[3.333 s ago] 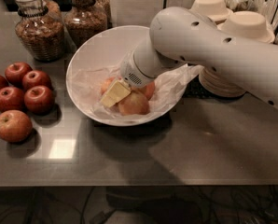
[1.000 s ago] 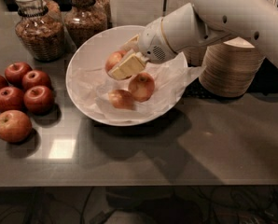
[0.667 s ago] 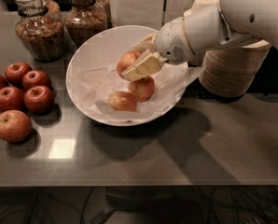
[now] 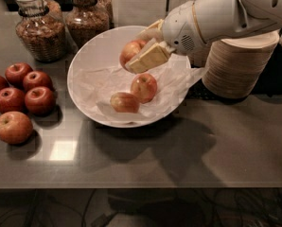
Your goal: Pick apple from white bowl
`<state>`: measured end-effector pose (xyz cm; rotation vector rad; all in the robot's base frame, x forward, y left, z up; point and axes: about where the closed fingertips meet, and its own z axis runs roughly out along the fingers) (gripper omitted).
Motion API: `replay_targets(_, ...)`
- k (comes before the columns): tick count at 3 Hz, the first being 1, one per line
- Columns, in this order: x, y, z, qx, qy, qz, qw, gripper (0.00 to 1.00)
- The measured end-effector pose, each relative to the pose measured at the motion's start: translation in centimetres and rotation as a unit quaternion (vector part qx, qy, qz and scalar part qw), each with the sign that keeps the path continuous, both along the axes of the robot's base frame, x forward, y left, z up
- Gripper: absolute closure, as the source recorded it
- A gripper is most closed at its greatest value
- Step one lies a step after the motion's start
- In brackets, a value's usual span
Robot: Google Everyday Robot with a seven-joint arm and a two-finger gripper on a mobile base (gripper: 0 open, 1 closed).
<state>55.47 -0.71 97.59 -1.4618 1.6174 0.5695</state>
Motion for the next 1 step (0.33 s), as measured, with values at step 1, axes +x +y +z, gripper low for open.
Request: replay_targets(1, 0.0, 0.0, 0.0, 0.0, 0.0, 0.0, 1.0, 1.0)
